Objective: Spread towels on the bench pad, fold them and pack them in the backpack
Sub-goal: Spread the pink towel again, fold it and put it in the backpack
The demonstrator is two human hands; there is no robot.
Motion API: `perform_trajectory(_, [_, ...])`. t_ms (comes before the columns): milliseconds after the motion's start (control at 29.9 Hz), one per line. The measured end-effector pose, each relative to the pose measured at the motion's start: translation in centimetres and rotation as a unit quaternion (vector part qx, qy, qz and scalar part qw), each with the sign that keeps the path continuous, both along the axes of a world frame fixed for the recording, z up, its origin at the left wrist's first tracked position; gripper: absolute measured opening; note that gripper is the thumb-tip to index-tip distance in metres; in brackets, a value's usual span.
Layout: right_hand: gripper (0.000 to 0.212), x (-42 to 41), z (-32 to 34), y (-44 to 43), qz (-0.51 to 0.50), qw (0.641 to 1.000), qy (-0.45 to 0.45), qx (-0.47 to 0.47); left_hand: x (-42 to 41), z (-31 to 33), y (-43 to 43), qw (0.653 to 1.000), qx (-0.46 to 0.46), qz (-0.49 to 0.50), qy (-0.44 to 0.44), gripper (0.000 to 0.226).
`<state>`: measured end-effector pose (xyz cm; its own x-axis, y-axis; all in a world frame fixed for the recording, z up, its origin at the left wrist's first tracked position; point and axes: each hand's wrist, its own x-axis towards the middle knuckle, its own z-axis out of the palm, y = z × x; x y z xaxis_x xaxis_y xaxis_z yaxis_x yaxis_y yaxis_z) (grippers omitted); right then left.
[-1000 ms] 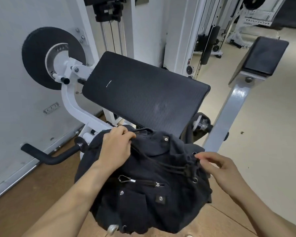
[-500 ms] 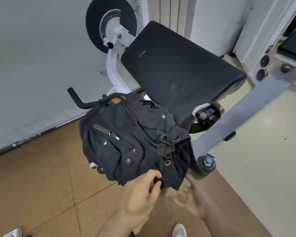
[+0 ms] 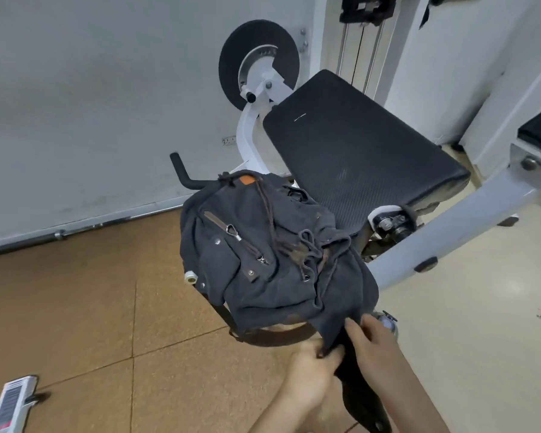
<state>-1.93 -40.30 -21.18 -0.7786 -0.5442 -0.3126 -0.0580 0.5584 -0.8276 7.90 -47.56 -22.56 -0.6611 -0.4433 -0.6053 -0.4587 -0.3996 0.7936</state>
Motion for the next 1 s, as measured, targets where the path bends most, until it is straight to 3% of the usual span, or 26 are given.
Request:
perform_trajectory(67, [0.034, 0.1, 2.3, 1.4, 0.035, 0.998, 0.021, -0.040, 0.1, 2.3, 1.5, 0.994, 0.064, 0.062, 0.059, 0.013])
perform_trajectory(100, [0.032, 0.2, 3.7, 2.2, 0.070, 0.995, -0.002, -0.067, 0.3, 3.8, 1.9, 0.986, 0.106, 0.089, 0.094, 0.016])
perform_trajectory(201, [0.066, 0.5, 6.9, 5.2, 0.232, 0.965, -0.071, -0.099, 0.8, 7.0, 1.5, 0.940, 0.201, 0.184, 0.202, 0.031])
perform_trajectory(301, [0.088, 1.6, 9.3, 7.1, 0.325, 0.936, -0.086, -0.106, 0.5, 8.1, 0.8, 0.897, 0.260, 0.271, 0.231, 0.031])
perform_trajectory(368, [0.085, 2.4, 9.1, 7.8, 0.284, 0.951, 0.026, -0.119, 0.7, 8.8, 1.3, 0.886, 0.281, 0.283, 0.237, 0.033])
perform_trajectory(435, [0.055, 2.7, 9.1, 8.0, 0.159, 0.959, 0.210, -0.107, 1.2, 8.9, 2.0, 0.899, 0.265, 0.258, 0.233, 0.034])
perform_trajectory(502, [0.037, 2.3, 10.1, 8.2, 0.086, 0.932, 0.352, -0.028, 2.2, 9.0, 2.6, 0.944, 0.170, 0.210, 0.190, 0.030])
perform_trajectory(569, [0.025, 1.2, 11.8, 8.3, 0.079, 0.912, 0.402, -0.007, 2.8, 8.7, 2.7, 0.981, 0.001, 0.166, 0.104, 0.017])
perform_trajectory(602, [0.022, 0.8, 12.9, 7.9, 0.092, 0.903, 0.419, -0.015, 3.2, 9.0, 2.4, 0.981, -0.075, 0.164, 0.070, 0.007])
perform_trajectory(703, [0.017, -0.8, 16.4, 5.4, 0.181, 0.894, 0.406, -0.055, 2.9, 9.9, 0.9, 0.937, -0.328, 0.084, 0.088, 0.040])
perform_trajectory(770, [0.019, -2.3, 18.1, 2.8, 0.261, 0.889, 0.370, -0.065, 1.7, 11.5, 0.1, 0.913, -0.383, -0.015, 0.140, 0.027])
perform_trajectory(803, [0.016, -3.1, 18.7, 1.2, 0.288, 0.874, 0.386, -0.059, 0.8, 11.9, -0.3, 0.915, -0.375, -0.028, 0.143, 0.017])
perform_trajectory(836, [0.012, -3.9, 19.0, -0.4, 0.308, 0.851, 0.423, -0.051, 0.0, 11.7, -1.1, 0.925, -0.353, -0.020, 0.138, 0.024])
perform_trajectory(937, [0.019, -6.0, 18.1, -5.4, 0.362, 0.745, 0.561, 0.009, -1.2, 10.2, -3.0, 0.973, -0.183, 0.028, 0.141, 0.031])
perform_trajectory(1004, [0.018, -6.6, 16.1, -8.8, 0.393, 0.689, 0.607, 0.051, -1.3, 8.9, -3.7, 0.980, -0.087, 0.074, 0.163, 0.028])
